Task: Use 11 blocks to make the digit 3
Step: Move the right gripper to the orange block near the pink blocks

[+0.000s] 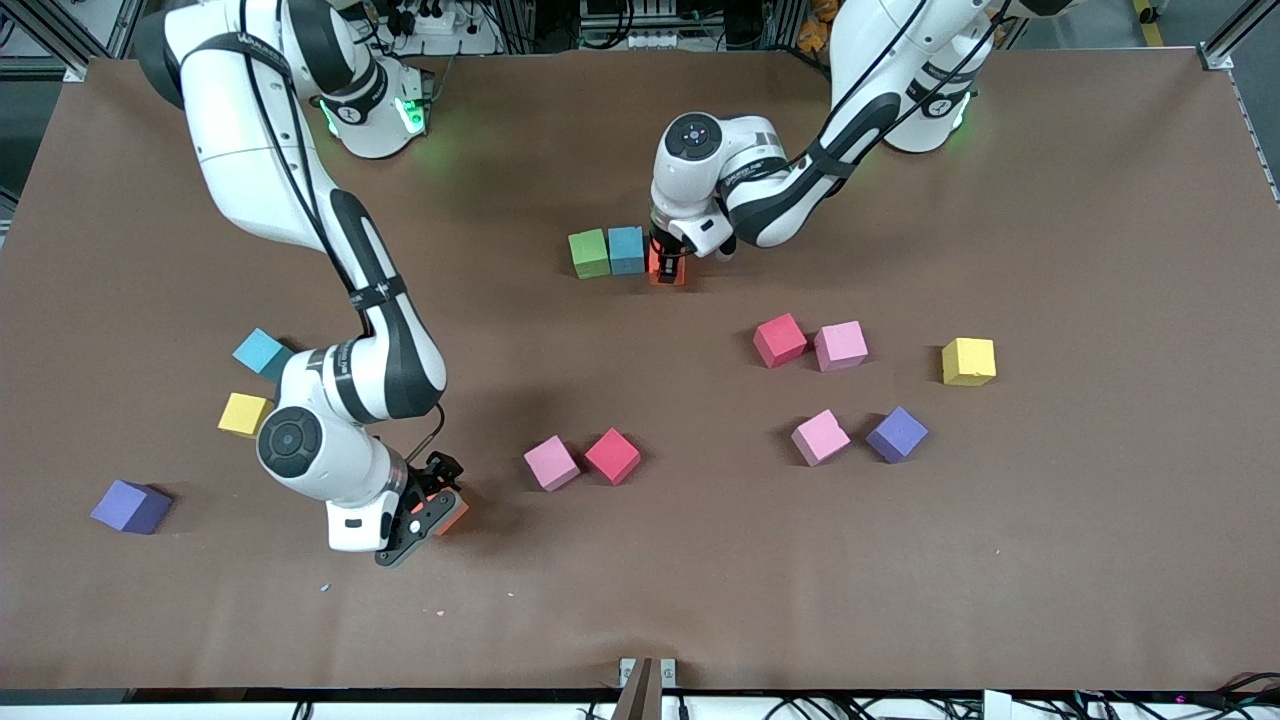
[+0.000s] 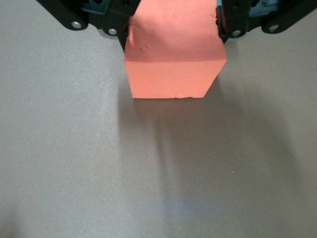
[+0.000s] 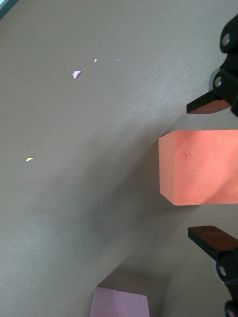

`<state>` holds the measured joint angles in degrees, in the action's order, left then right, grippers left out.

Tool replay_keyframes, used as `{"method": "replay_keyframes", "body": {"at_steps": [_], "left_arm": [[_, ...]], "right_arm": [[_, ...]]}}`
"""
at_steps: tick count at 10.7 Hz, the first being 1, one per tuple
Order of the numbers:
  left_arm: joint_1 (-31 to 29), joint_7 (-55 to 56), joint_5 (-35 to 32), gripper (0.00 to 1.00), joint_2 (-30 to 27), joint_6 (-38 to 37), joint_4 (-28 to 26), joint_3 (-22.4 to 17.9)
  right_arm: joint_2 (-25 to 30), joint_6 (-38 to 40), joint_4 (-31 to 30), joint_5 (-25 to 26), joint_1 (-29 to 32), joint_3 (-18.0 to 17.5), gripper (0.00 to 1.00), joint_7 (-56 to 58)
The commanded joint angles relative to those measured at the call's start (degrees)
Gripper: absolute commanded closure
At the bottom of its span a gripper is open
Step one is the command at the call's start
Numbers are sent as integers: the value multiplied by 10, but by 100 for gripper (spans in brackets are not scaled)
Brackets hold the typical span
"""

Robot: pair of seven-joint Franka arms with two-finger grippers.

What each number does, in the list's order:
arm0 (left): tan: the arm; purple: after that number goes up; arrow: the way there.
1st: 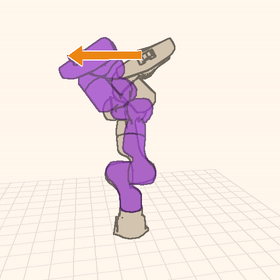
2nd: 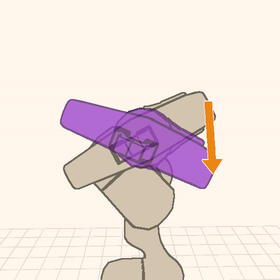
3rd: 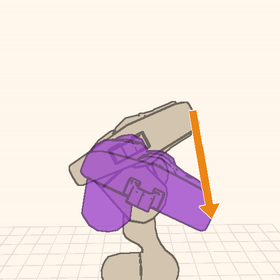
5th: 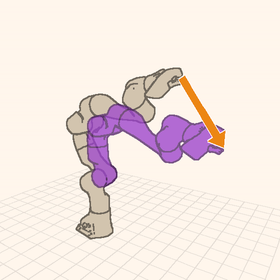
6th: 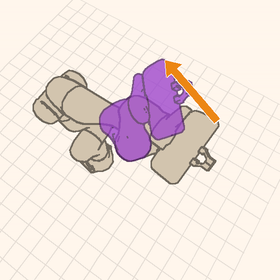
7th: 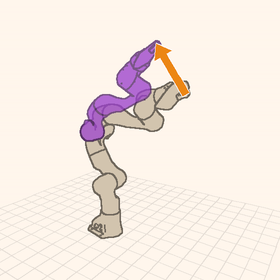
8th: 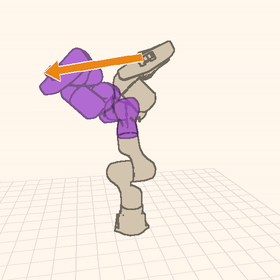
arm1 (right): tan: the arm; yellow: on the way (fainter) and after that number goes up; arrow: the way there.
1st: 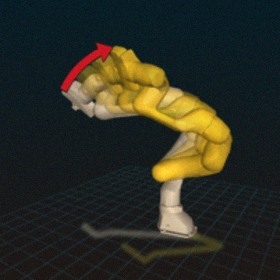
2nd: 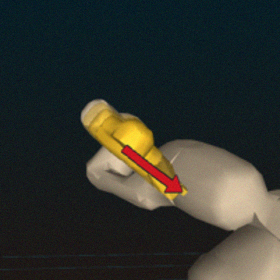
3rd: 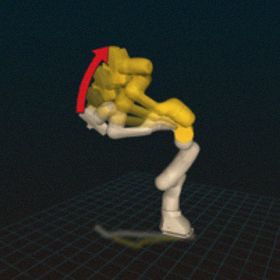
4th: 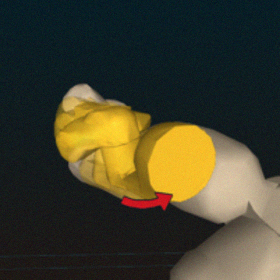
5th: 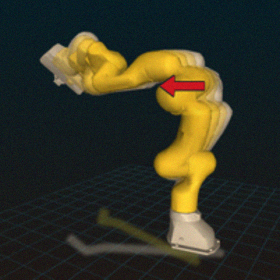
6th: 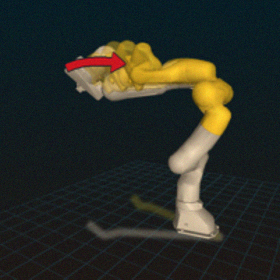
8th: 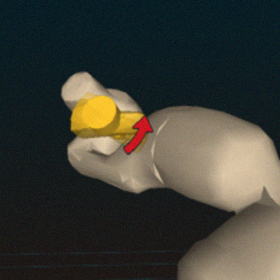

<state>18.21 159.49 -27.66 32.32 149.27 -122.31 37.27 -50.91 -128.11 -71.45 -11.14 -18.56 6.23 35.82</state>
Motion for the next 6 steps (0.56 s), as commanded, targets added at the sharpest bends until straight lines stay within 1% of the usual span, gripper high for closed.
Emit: {"method": "replay_keyframes", "body": {"at_steps": [1, 6], "left_arm": [[13, 93, -39, 100, 2, -13, 12, -3], [14, 63, -39, 100, 3, -13, 17, -3]], "right_arm": [[-27, -6, 37, -5, 10, -7, 0, -5], [-40, -10, 33, -5, 10, -7, 0, -4]]}}
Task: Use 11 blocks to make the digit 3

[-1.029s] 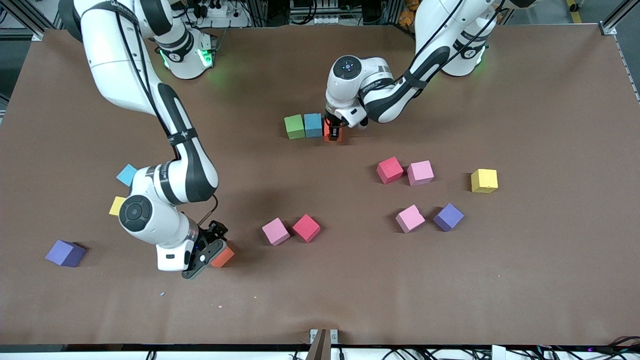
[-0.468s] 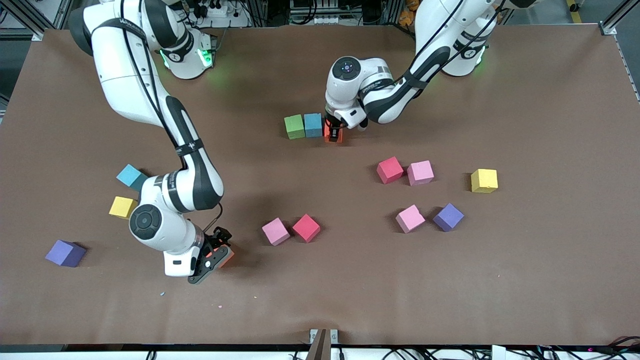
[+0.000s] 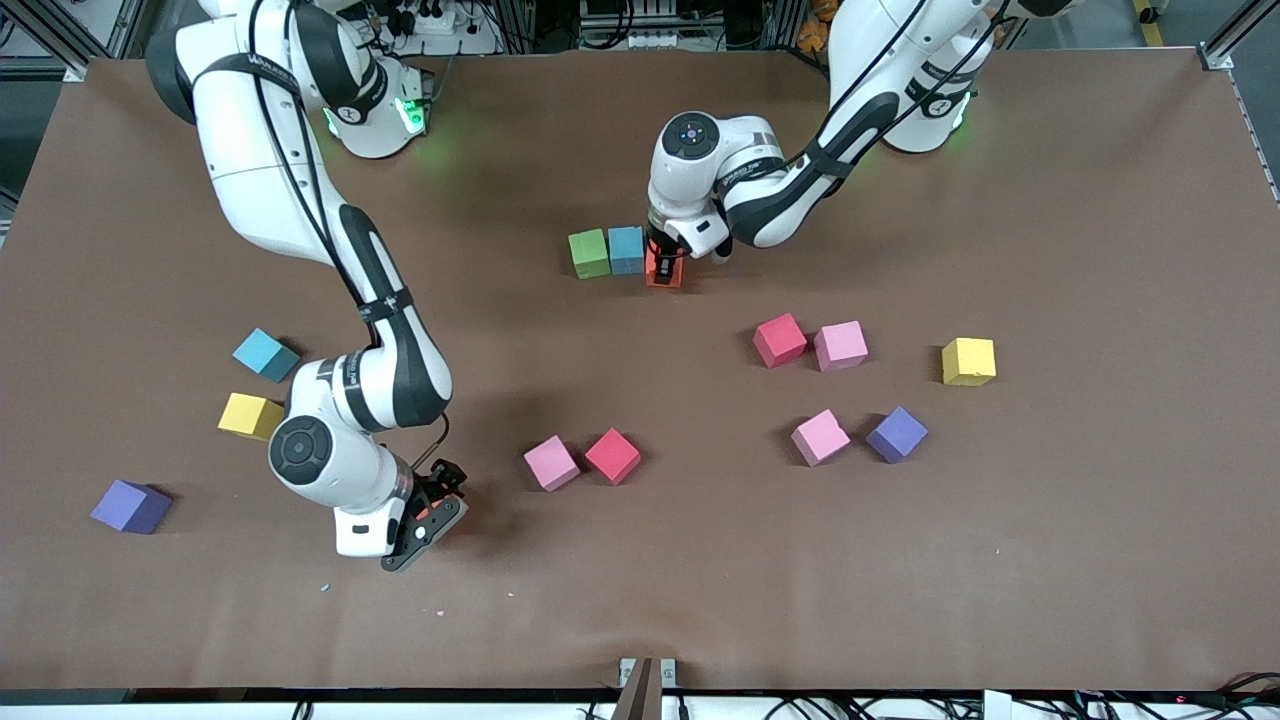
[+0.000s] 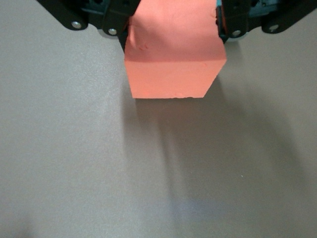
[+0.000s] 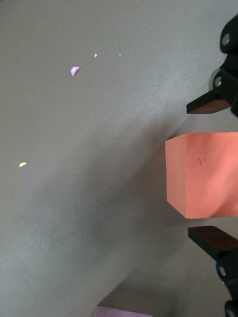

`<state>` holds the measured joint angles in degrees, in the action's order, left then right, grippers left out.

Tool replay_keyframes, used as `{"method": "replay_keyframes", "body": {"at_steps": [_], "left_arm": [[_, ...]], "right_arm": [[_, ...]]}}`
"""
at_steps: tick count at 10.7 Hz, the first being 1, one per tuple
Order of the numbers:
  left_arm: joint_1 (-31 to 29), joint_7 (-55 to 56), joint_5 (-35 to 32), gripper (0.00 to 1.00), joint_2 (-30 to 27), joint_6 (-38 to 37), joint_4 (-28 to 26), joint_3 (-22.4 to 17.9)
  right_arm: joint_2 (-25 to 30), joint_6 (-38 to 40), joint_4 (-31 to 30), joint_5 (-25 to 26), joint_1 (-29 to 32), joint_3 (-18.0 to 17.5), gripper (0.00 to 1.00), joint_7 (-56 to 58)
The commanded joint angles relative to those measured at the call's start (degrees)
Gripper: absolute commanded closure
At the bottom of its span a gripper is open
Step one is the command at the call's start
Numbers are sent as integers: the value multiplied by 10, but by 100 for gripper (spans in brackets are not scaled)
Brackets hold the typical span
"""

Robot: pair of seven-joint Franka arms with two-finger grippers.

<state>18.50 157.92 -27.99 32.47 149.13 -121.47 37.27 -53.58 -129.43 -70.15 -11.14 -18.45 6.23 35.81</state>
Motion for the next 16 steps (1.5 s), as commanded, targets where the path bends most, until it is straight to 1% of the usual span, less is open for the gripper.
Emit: {"method": "replay_keyframes", "body": {"at_steps": [1, 3, 6, 7, 11, 14, 15, 16], "left_arm": [[11, 78, -36, 100, 2, -11, 9, -3], [11, 81, -24, 100, 3, -20, 9, -1], [11, 84, 34, 100, 3, -28, 15, -1], [11, 85, 35, 100, 3, -28, 16, -1], [22, 107, 35, 100, 4, -28, 14, -1], [27, 108, 35, 100, 5, -28, 11, -1], [28, 108, 35, 100, 5, -28, 11, -1], [27, 107, 35, 96, 5, -28, 11, -1]], "right_arm": [[-15, 3, 19, -5, 9, -7, 0, -5], [-15, 3, 20, -5, 8, -8, 0, -7], [-17, -11, 18, -5, 7, -10, 0, -7], [-19, -12, 18, -5, 6, -10, 0, -7], [-19, -12, 18, -6, 4, -10, 29, -12], [-19, -12, 18, -6, 7, -10, 65, -11], [-19, -12, 18, -6, 7, -10, 75, -11], [-18, -11, 18, -6, 7, -10, 79, -11]]}}
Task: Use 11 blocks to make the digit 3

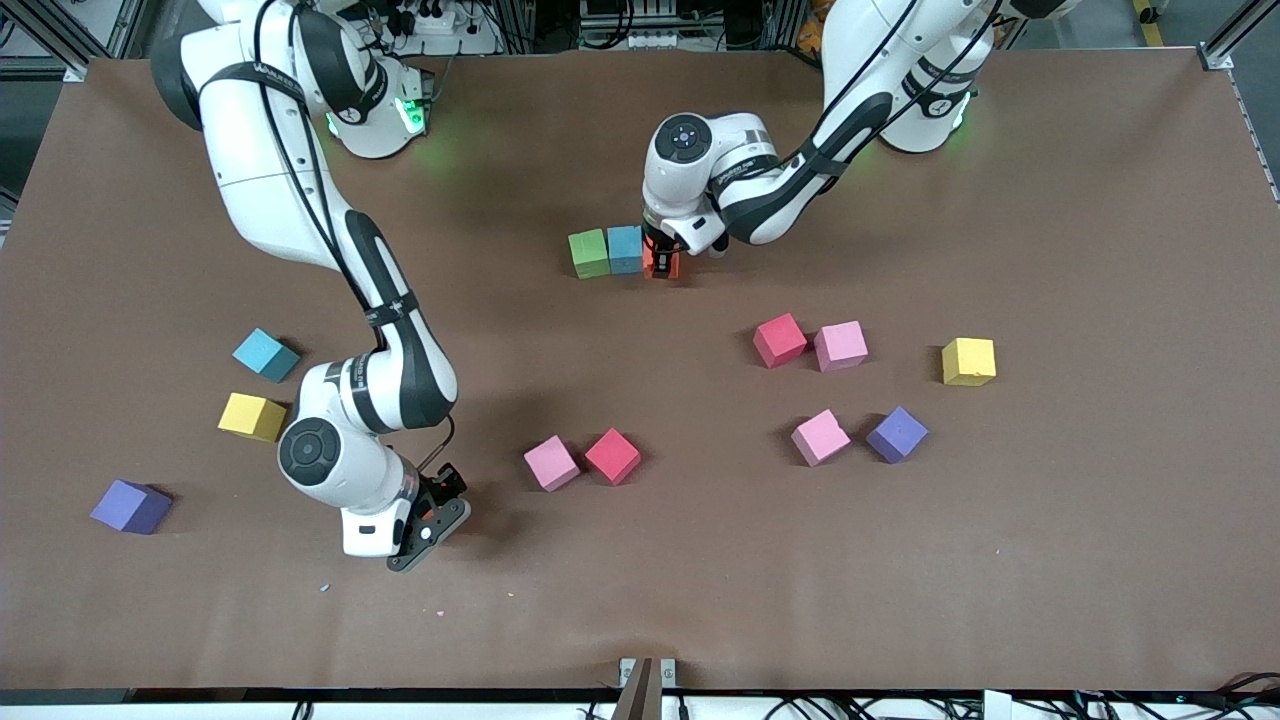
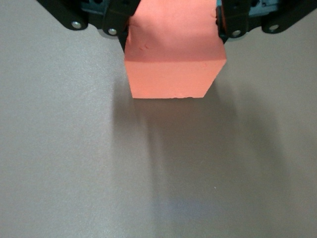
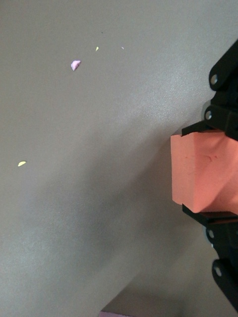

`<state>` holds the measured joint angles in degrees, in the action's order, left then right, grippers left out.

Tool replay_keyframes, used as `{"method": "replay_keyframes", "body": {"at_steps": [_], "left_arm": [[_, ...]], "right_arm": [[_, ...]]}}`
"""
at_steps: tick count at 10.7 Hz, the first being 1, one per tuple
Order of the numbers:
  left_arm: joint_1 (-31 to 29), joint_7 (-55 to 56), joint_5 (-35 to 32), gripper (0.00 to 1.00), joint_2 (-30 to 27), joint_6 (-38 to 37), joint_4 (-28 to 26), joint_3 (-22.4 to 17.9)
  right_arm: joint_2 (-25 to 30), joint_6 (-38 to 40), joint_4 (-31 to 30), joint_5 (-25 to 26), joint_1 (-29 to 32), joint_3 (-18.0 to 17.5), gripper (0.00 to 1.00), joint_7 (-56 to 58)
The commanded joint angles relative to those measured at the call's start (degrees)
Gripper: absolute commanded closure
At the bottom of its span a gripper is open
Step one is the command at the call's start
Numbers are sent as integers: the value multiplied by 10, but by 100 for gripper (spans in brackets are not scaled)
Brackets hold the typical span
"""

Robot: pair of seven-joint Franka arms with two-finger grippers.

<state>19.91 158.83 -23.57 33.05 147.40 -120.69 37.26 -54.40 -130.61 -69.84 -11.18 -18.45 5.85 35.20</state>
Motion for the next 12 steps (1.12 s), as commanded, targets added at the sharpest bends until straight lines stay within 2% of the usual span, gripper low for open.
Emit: {"method": "replay_keyframes", "body": {"at_steps": [1, 2, 4, 8, 11, 12], "left_arm": [[13, 95, -10, 66, 3, -11, 5, -1], [14, 92, -10, 1, 4, -12, 6, -1], [9, 92, -9, 0, 1, -17, 8, 0], [4, 92, -9, 0, -13, -47, 13, 11], [-3, 70, -9, 0, -38, -104, 32, 30], [-4, 49, -10, 0, -40, -117, 42, 30]], "right_arm": [[-6, 4, 15, -7, 6, -6, 80, -5], [0, 7, 15, -18, 6, -6, 81, -5], [17, 11, -2, -29, 3, -6, 84, -6], [74, 78, -45, -29, 1, -6, 84, -35], [177, 72, -170, -29, -36, -5, 81, -130], [199, 72, -195, -29, -42, -6, 80, -161]]}}
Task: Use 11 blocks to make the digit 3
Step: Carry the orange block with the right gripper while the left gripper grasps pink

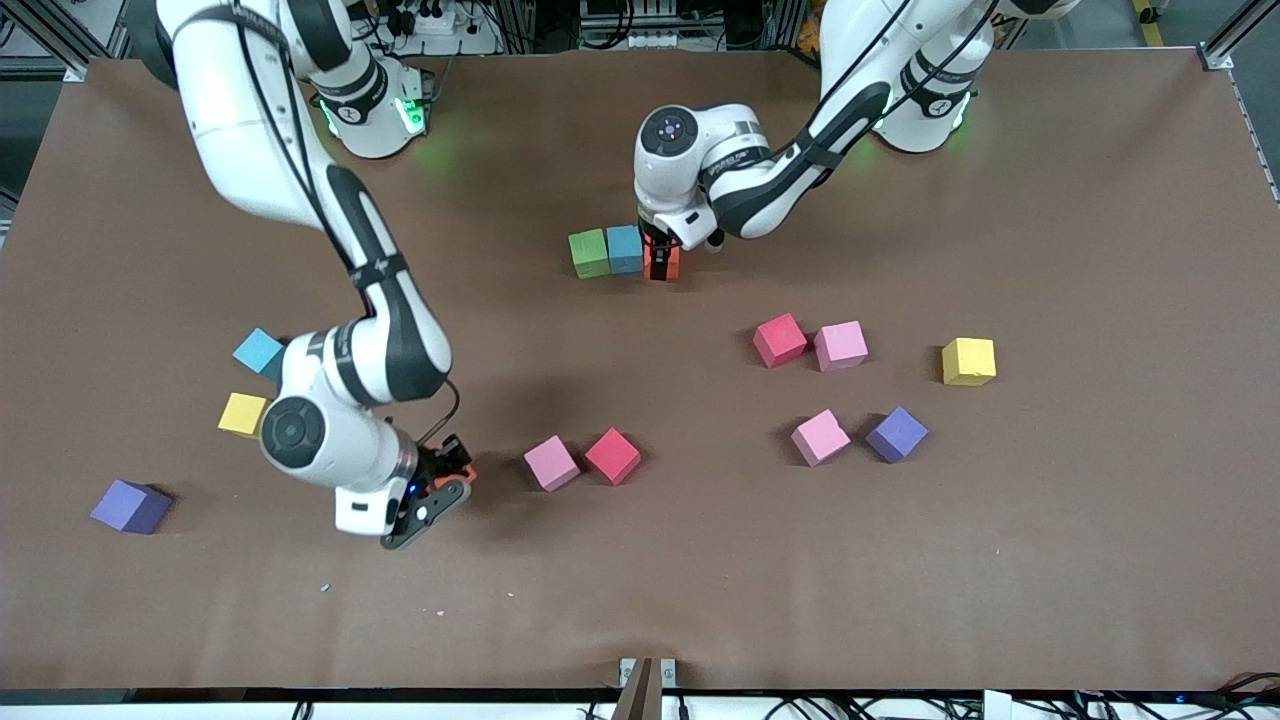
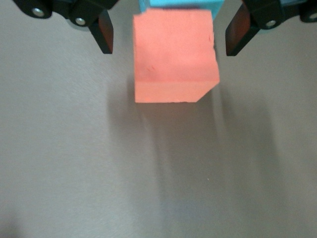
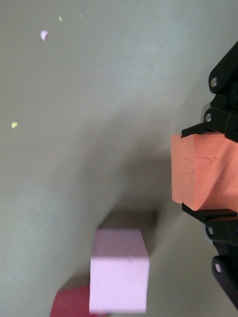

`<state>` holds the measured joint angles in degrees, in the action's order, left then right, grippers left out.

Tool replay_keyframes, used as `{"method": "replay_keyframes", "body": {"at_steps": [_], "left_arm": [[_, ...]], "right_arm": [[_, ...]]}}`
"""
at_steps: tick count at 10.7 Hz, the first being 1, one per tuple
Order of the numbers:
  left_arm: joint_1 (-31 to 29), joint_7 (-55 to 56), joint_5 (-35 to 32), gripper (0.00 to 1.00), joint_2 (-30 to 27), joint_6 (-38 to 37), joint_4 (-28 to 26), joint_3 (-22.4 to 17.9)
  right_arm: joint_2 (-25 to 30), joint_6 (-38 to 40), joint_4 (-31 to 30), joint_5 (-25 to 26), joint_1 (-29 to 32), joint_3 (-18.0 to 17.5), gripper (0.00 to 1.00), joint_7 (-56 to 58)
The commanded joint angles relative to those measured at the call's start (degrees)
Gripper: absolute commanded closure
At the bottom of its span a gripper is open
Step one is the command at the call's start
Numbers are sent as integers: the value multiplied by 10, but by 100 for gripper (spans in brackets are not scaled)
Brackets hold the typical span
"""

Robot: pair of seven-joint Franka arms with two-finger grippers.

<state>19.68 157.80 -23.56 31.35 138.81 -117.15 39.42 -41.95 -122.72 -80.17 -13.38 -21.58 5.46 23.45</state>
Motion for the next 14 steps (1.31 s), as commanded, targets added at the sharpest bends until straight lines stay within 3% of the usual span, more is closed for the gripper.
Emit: {"method": "replay_keyframes", "body": {"at_steps": [1, 3, 6, 8, 12, 14], "left_arm": [[-3, 27, -10, 0, -24, -43, 17, 6], [-34, -61, -10, 0, -18, -50, 35, 5], [-83, -215, -17, 0, 0, -83, 86, -4], [-111, -350, -18, 0, 13, -96, 116, -18], [-120, -619, -18, 0, 13, -101, 117, -73], [-154, -728, -16, 0, 13, -112, 106, -74]], "right_arm": [[93, -7, -115, -15, -16, -3, 80, -59], [131, -21, -180, -73, -27, -2, 80, -71], [178, -66, -266, -81, -58, -3, 80, -155], [186, -73, -278, -80, -102, -1, 80, -274], [196, -135, -321, -78, -191, 3, 80, -398], [197, -181, -354, -78, -246, 24, 80, -439]]}}
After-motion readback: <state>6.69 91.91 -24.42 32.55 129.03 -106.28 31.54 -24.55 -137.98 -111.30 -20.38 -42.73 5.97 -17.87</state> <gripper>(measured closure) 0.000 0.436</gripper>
